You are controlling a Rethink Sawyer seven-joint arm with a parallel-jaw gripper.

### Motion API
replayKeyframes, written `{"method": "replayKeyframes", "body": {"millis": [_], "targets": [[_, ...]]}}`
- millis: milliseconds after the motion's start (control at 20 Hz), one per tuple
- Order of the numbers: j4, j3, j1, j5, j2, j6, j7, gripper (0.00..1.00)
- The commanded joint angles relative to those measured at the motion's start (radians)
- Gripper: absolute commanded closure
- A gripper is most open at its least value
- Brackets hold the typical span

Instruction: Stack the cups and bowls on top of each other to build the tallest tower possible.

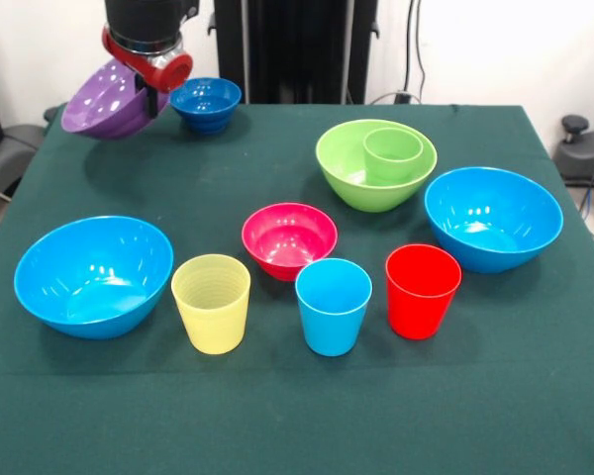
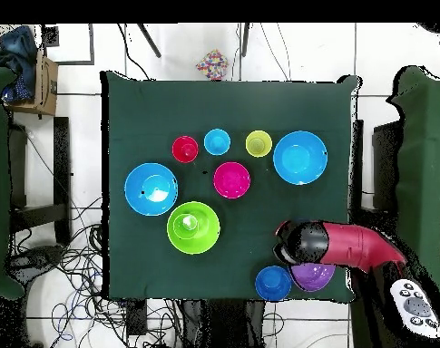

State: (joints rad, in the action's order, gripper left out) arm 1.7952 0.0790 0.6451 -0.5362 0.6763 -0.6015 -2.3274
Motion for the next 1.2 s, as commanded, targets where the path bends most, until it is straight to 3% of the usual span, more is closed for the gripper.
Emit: {"method": "replayKeyframes", "body": {"millis": [50, 400, 1200], "targets": [[-0.099, 0.110, 0.014, 0.044, -0.008, -0.142, 0.150, 1.00], [-0.157, 0.134, 0.035, 0.051, -0.040, -0.211, 0.188, 1.00], [-0.185, 0.147, 0.036, -0.011, -0.052, -0.196, 0.189, 1.00]]}}
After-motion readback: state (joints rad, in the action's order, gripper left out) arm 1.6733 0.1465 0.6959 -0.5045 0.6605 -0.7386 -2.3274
